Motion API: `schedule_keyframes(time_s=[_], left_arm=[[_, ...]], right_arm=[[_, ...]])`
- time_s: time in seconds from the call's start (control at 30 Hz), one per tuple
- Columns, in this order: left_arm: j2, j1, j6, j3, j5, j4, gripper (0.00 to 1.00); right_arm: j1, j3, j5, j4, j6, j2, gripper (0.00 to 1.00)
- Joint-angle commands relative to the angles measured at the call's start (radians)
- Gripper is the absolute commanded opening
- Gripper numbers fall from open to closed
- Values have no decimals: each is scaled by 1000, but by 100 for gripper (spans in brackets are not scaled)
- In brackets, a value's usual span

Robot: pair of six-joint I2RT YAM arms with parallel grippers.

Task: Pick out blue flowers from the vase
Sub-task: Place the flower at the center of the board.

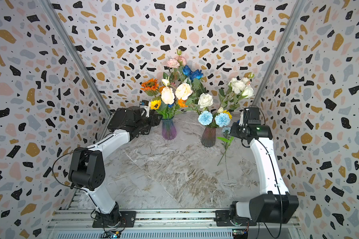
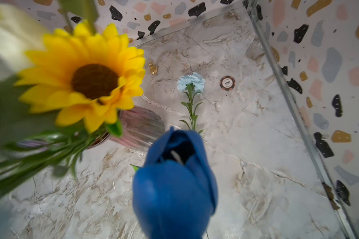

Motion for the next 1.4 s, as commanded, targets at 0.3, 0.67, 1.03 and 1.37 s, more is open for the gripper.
schedule_keyframes(time_s=[0.3,0.67,1.03,1.37], left_arm=[[3,3,-1,29,14,52,72],[10,5,-4,16,14,55,72],[13,5,4,27,9,38,72],[6,5,6,28,1,29,72]], right_arm=[[-142,87,-307,90,-102,300,0],[-154,191,-388,-115,-317,551,0],[-157,137,-373,-14,-237,599,0],[-182,187,-348,-15,-231,665,15]])
